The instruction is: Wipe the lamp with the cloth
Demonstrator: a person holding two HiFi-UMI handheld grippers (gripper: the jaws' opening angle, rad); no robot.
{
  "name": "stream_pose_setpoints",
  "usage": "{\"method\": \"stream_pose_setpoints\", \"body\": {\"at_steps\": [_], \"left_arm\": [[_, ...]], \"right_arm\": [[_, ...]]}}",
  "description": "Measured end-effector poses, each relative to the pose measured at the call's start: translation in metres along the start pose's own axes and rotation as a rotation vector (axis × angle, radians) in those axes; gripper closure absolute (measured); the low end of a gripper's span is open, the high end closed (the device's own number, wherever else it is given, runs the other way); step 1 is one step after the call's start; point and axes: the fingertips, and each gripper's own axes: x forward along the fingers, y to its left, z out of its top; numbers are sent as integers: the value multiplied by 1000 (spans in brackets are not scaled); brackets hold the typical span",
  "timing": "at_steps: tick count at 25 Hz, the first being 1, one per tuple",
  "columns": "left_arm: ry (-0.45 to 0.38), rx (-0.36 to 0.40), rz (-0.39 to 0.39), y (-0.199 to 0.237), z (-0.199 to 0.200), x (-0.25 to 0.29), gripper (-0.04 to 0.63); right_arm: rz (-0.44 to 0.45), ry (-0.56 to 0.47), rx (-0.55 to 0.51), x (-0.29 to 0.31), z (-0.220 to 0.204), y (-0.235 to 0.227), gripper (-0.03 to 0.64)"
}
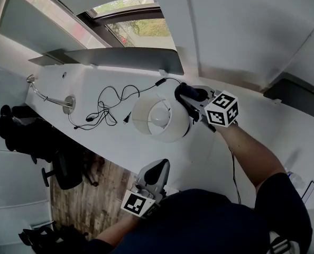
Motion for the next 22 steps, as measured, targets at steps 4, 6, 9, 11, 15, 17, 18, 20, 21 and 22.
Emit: {"method": "stream_pose_setpoints", "body": {"at_steps": [4,6,9,11,15,17,18,20,21,22], "left_arm": [[-4,-14,11,4,-5,-3,589],[-9,-22,21,7,-4,-6,589],[-23,-29,32,11,-3,-12,589],[-37,-31,37,13,-1,-15,589],[-60,-36,41,14,2,-21,589],[-72,-32,35,12,4,-23,589],[-79,-30,32,12,5,-24,590],[-93,-27,25,10,9,-27,589],[-101,-26,22,10,11,-29,589],[-109,-25,19,9,14,-31,589]], "right_arm": [[28,33,-6,11,-5,-3,528],[57,35,-21,16,2,4,528],[87,36,-47,20,17,13,528],[105,36,-64,21,28,20,528],[143,24,-86,23,50,36,528],[159,16,-94,21,62,45,528],[165,12,-102,21,68,49,528],[173,5,-115,19,81,58,528],[176,0,-119,17,89,62,528],[178,-5,-122,16,96,67,528]]}}
